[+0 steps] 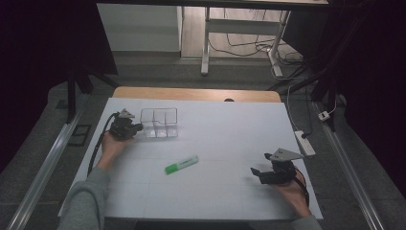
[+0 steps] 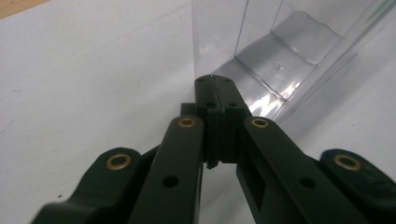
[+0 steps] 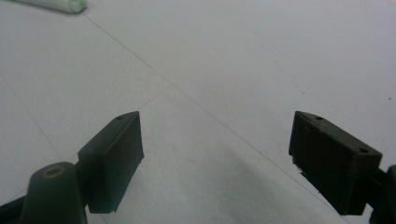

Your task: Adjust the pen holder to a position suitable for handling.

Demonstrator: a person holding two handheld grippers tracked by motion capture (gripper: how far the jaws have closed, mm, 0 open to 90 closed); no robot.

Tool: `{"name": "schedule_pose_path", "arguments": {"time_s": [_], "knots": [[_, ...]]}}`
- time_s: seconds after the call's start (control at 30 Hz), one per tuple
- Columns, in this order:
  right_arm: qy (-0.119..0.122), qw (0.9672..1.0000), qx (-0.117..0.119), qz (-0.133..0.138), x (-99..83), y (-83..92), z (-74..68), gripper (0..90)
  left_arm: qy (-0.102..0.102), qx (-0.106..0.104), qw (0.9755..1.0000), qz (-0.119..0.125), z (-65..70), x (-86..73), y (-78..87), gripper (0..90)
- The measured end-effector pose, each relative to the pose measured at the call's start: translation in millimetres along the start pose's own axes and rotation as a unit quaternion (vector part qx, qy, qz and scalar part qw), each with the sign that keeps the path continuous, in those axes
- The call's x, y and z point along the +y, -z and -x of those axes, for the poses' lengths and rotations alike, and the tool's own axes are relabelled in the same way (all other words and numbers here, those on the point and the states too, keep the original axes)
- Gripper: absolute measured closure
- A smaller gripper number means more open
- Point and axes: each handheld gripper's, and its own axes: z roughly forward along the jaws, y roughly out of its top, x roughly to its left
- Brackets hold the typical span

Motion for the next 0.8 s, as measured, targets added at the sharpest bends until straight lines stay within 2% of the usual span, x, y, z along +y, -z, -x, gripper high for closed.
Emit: {"name": "schedule_pose_path", "arguments": {"time_s": [0.33,0.57,0.8], "knots": [[0.002,1.0000,-0.001,-0.003,-0.3,-0.5,-0.1,17.2,-0.013,-0.009,0.9999,-0.004,11.3,8.9,-9.5,88.8],[0.002,1.0000,-0.001,-0.005,-0.4,-0.6,0.0,17.2,-0.031,-0.016,0.9993,-0.009,23.0,16.0,-15.9,88.7],[0.003,1.0000,0.002,-0.006,-0.5,-1.1,-0.3,17.2,-0.036,-0.024,0.9990,-0.008,29.8,23.0,-22.8,88.8]]}}
